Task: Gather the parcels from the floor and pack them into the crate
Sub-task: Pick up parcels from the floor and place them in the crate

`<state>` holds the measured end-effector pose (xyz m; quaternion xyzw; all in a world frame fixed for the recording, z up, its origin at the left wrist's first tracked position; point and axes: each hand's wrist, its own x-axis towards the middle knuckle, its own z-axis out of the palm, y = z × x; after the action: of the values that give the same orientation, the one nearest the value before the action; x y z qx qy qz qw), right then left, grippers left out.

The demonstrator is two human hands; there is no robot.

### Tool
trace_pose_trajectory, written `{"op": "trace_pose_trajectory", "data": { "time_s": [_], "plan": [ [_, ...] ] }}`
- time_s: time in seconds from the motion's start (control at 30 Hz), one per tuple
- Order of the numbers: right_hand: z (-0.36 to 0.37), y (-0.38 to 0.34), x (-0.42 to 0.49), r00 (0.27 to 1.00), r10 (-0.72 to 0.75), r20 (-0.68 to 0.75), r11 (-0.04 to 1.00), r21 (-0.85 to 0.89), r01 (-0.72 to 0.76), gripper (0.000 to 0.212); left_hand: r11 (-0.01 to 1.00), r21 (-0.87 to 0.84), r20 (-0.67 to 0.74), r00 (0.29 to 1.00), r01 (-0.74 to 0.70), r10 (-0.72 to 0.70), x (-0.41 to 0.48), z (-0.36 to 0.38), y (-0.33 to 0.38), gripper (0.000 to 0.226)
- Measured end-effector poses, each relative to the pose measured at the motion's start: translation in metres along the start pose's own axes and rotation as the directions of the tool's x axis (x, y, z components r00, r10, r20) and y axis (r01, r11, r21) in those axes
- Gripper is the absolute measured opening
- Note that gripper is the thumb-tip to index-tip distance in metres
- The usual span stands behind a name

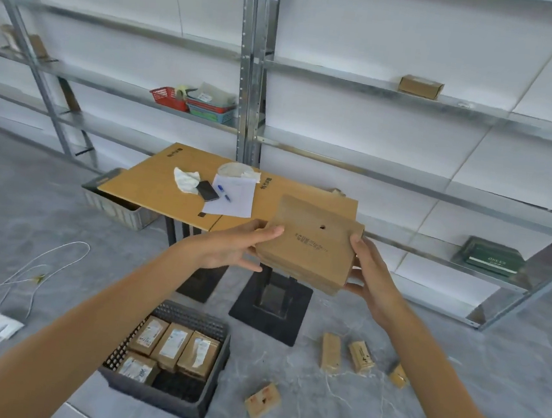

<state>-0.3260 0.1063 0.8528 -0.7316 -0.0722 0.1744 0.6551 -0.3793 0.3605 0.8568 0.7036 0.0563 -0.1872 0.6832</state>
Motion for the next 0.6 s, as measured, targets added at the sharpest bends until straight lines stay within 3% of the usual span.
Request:
{"op": "trace_pose_trajectory", "data": {
  "time_s": [0.1, 0.37, 0.5, 0.6],
  "plan": [
    [0.038, -0.001, 0.001, 1.000, 0.003, -0.019, 1.000, -0.008, -0.003, 0.050, 1.000, -0.019, -0.021, 1.000, -0.003, 0.003, -0.019, -0.034, -0.007, 0.073],
    [0.193, 0.016, 0.014, 0.997, 0.076, -0.003, 0.997, 0.027, -0.076, 0.054, 0.998, -0.015, -0.095, 0.994, 0.056, -0.057, -0.086, -0.159, -0.057, 0.067],
    [0.271, 0.027, 0.022, 0.992, 0.126, 0.005, 0.991, 0.050, -0.126, 0.051, 0.995, -0.025, -0.142, 0.985, 0.098, -0.101, -0.112, -0.223, -0.088, 0.041],
    [0.310, 0.036, 0.027, 0.987, 0.162, -0.011, 0.984, 0.082, -0.161, 0.048, 0.993, -0.011, -0.155, 0.981, 0.116, -0.116, -0.117, -0.255, -0.097, 0.047]
  ]
}}
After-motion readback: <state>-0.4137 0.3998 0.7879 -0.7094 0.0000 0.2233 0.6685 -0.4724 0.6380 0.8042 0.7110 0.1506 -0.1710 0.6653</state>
